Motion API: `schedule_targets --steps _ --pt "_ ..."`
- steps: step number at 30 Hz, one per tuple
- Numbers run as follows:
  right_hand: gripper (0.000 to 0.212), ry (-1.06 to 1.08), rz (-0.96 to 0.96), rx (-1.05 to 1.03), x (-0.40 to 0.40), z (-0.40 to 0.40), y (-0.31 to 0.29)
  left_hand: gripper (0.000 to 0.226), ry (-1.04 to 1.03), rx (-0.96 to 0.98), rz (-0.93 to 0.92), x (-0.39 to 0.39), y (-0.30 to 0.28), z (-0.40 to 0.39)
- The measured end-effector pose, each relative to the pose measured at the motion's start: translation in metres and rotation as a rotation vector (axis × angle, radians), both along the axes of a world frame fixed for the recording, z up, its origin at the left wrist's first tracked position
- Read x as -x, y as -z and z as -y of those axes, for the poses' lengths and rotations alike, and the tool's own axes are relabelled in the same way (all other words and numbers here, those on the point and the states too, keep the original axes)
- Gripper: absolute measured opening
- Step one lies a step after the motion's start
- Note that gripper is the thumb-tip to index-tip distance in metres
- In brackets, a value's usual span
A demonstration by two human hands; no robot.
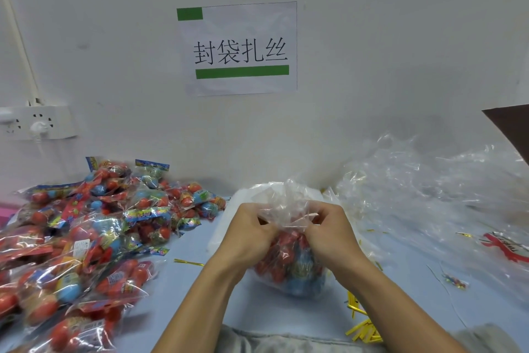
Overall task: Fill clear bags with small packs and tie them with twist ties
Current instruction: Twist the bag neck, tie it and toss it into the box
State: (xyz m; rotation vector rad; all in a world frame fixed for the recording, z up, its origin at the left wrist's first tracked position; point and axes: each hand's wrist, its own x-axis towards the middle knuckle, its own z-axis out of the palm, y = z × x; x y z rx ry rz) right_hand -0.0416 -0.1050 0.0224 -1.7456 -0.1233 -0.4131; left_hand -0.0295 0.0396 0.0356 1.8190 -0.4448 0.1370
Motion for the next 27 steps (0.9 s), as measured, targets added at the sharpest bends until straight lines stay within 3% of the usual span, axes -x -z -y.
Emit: schedule_targets --steps 3,6,10,17,22,27 --pt "0.01 -0.018 0.041 -0.004 -0.0016 0.0032 0.001 0.015 -0.017 -0.003 0.01 0.0015 0.0003 0.0014" --pt "0.007 -0.069 0.064 -0.019 0.001 0.0029 -0.0005 0.007 -0.016 0.069 -0.037 0.0007 0.0026 0.0039" --pt "0.016 -0.095 0.081 -0.016 0.0029 0.0036 -0.0029 0.01 -0.018 0.159 -0.075 -0.0002 0.0053 0.0055" --pt "0.029 -0.079 -0.021 -0.104 0.0008 0.0022 -0.0012 0.022 0.08 0.114 -0.049 0.003 0.0035 0.0011" --pt "0.023 -0.076 -0.056 -0.055 -0.0011 0.0051 -0.0004 0.018 0.149 0.163 -0.1 0.0017 0.0019 0.0034" --pt "0.015 -0.021 -0.014 0.035 -0.0022 0.003 -0.0001 0.03 -0.025 0.182 -0.099 -0.002 0.0062 0.0094"
